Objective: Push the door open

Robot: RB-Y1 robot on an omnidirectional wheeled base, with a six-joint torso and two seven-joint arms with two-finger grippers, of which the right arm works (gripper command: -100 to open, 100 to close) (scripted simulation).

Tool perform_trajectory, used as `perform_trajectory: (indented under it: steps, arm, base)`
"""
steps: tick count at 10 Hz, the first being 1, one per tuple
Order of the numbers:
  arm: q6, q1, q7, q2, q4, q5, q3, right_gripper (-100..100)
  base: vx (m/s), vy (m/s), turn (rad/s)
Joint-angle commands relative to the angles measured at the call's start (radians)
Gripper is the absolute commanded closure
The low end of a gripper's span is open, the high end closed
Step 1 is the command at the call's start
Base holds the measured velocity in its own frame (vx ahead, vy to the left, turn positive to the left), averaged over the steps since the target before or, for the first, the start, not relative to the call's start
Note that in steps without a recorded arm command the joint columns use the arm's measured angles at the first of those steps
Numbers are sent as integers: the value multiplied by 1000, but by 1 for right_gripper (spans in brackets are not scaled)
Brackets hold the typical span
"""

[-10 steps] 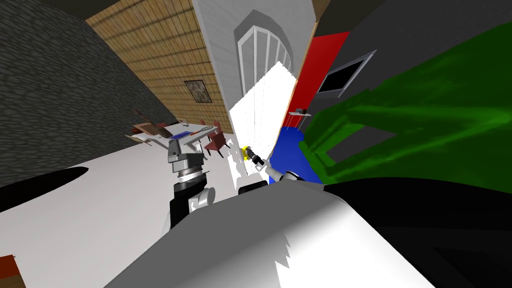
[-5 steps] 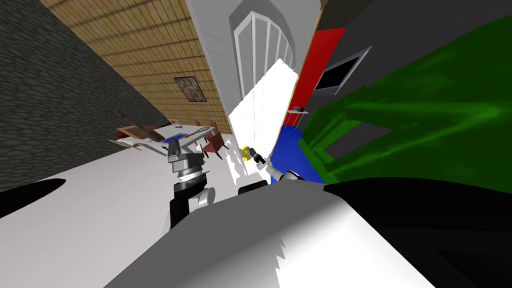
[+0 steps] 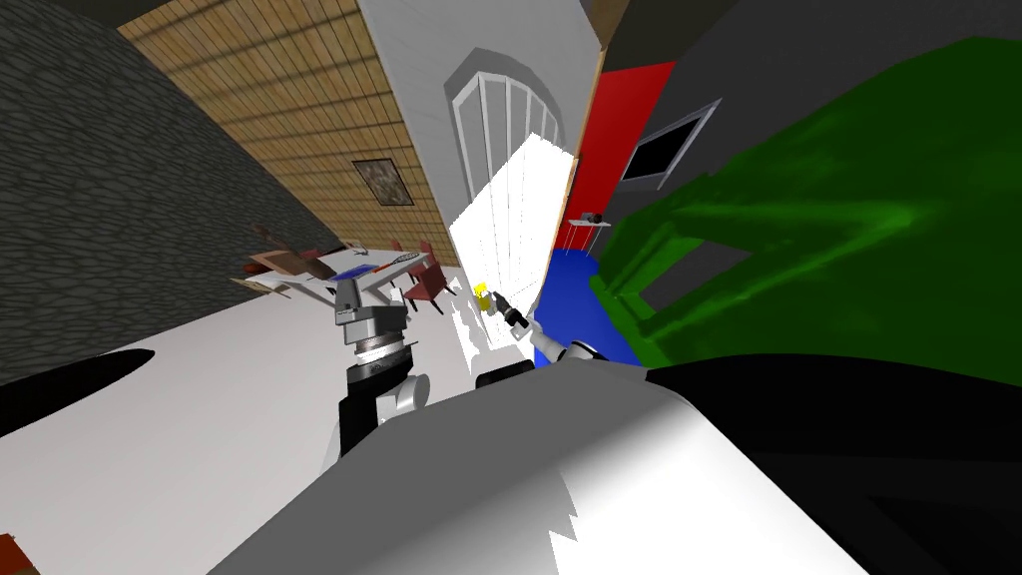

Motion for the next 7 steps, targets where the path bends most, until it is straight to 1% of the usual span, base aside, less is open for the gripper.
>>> perform_trajectory:
  steps: [1, 2, 3, 4, 7]
  arm:
    - [1, 1, -9, 6, -4, -3, 12, -100]
    - [3, 2, -12, 12, -7, -5, 17, -100]
    - [3, 8, -9, 7, -13, -3, 14, -100]
    - [-2, 9, -7, 2, -10, -3, 10, -100]
    - [-12, 8, -3, 1, -4, -2, 2, -100]
  base:
    - [-286, -68, -9]
    - [-241, -59, -9]
    - [-99, -25, 1]
    - [96, 72, 39]
    - [218, 95, 22]
